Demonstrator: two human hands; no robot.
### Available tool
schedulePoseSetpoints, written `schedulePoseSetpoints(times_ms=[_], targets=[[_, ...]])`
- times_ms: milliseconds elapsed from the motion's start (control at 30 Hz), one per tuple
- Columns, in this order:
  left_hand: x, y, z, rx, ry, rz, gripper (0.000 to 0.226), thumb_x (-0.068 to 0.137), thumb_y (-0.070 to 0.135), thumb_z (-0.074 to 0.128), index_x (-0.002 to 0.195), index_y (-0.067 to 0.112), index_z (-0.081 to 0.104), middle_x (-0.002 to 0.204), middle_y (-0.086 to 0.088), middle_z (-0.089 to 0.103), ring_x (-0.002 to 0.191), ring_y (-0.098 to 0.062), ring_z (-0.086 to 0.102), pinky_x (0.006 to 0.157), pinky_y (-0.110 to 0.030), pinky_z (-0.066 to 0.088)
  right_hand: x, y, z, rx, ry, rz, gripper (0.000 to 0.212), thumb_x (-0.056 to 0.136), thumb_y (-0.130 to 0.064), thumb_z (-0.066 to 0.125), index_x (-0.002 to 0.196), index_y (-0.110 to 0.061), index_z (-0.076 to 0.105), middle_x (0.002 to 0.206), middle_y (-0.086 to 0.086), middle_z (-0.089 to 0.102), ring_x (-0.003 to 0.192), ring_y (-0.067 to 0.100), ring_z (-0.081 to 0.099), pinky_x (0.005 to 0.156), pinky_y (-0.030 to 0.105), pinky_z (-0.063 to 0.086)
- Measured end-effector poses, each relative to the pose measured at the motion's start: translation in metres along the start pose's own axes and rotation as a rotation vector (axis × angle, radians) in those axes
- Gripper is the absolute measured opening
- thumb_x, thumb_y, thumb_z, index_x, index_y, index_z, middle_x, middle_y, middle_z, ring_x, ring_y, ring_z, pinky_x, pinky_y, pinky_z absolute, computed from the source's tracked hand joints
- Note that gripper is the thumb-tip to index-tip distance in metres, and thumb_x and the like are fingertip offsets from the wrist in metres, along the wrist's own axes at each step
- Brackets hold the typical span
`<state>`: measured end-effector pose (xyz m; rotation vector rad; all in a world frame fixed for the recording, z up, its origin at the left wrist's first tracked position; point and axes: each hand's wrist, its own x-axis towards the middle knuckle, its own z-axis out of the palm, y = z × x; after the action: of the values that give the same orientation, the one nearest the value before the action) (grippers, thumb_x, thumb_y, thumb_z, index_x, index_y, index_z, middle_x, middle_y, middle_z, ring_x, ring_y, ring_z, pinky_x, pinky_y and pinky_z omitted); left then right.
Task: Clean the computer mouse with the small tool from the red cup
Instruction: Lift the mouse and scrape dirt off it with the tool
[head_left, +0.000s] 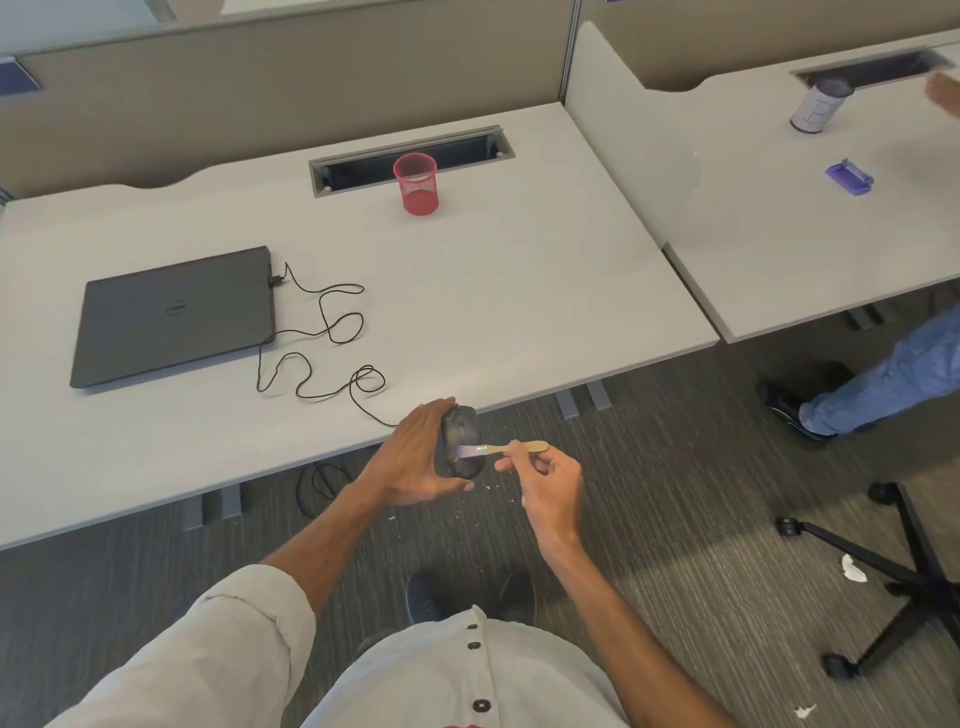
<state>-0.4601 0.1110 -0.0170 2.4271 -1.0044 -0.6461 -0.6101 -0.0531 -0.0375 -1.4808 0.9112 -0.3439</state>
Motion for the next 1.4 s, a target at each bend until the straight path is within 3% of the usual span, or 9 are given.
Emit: schedulePoseSetpoints(times_ms=[467,567,667,767,867,1000,1167,1300,1400], targets=[[-0.004,-0.002,0.001,0.014,0.013,-0.004,0.126,0.076,0.070,0.091,0.168,0.016,0.025,0.165,-0.005,0.043,0.150,-0.021,0.046,0.130,-0.041,0.038,0.003,0.011,-0.018,-0.232,0.181,0.021,0.024,0.101,-0.040,0.075,0.079,-0.032,0.083,0.071,-0.019,0.080,0.065,0.011,0.075,0.062,0.033,0.056],[-0.004,-0.002,0.001,0.025,0.011,-0.003,0.126,0.076,0.070,0.091,0.169,0.015,0.025,0.166,-0.005,0.043,0.151,-0.022,0.045,0.130,-0.041,0.037,0.002,0.006,-0.016,-0.154,0.129,-0.054,0.025,0.102,-0.037,0.075,0.080,-0.031,0.084,0.074,-0.015,0.082,0.072,0.014,0.076,0.059,0.011,0.053],[-0.003,0.000,0.001,0.024,0.007,-0.007,0.125,0.076,0.069,0.091,0.169,0.016,0.025,0.166,-0.004,0.044,0.151,-0.022,0.045,0.130,-0.043,0.038,-0.003,0.001,-0.009,-0.115,0.029,-0.120,0.021,0.103,-0.033,0.076,0.084,-0.029,0.085,0.076,-0.013,0.083,0.078,0.013,0.076,0.064,0.003,0.051],[-0.004,0.001,0.001,0.017,0.003,-0.015,0.124,0.077,0.070,0.090,0.168,0.017,0.025,0.165,-0.005,0.044,0.150,-0.023,0.047,0.129,-0.045,0.040,-0.006,0.005,-0.005,-0.162,-0.002,-0.106,0.017,0.103,-0.033,0.077,0.089,-0.028,0.085,0.077,-0.015,0.083,0.081,0.006,0.077,0.067,0.006,0.052],[-0.005,0.001,0.000,0.015,0.008,-0.020,0.125,0.077,0.070,0.090,0.169,0.017,0.024,0.166,-0.005,0.043,0.151,-0.023,0.046,0.129,-0.044,0.040,-0.008,0.010,-0.011,-0.225,0.036,-0.101,0.014,0.102,-0.033,0.079,0.094,-0.024,0.087,0.076,-0.016,0.082,0.080,0.002,0.077,0.068,0.022,0.059],[-0.005,0.000,0.001,0.024,0.022,-0.022,0.127,0.077,0.072,0.089,0.170,0.016,0.023,0.169,-0.006,0.041,0.153,-0.024,0.044,0.131,-0.043,0.038,-0.009,0.014,-0.024,-0.319,0.153,-0.098,0.018,0.102,-0.036,0.078,0.088,-0.026,0.086,0.072,-0.020,0.078,0.075,-0.008,0.071,0.058,0.022,0.045],[-0.005,-0.001,0.003,0.028,0.015,-0.017,0.126,0.077,0.073,0.088,0.170,0.016,0.024,0.169,-0.006,0.041,0.154,-0.022,0.044,0.131,-0.043,0.037,-0.010,0.013,-0.031,-0.256,0.080,-0.216,0.017,0.103,-0.031,0.077,0.090,-0.024,0.086,0.072,-0.015,0.076,0.062,0.005,0.064,0.052,0.025,0.045],[-0.005,0.001,0.005,0.020,0.009,-0.018,0.124,0.078,0.070,0.088,0.169,0.016,0.024,0.168,-0.006,0.042,0.153,-0.023,0.045,0.131,-0.044,0.038,-0.018,0.008,-0.018,-0.307,-0.048,-0.342,0.013,0.102,-0.030,0.078,0.099,-0.022,0.088,0.074,-0.007,0.078,0.058,0.020,0.061,0.048,0.042,0.050],[-0.005,0.003,0.005,0.016,0.011,-0.018,0.123,0.078,0.072,0.088,0.169,0.016,0.025,0.167,-0.005,0.043,0.153,-0.023,0.044,0.131,-0.045,0.038,-0.024,0.008,-0.007,-0.375,-0.062,-0.399,0.010,0.100,-0.029,0.081,0.103,-0.022,0.088,0.076,-0.016,0.077,0.056,0.013,0.059,0.046,0.033,0.049]])
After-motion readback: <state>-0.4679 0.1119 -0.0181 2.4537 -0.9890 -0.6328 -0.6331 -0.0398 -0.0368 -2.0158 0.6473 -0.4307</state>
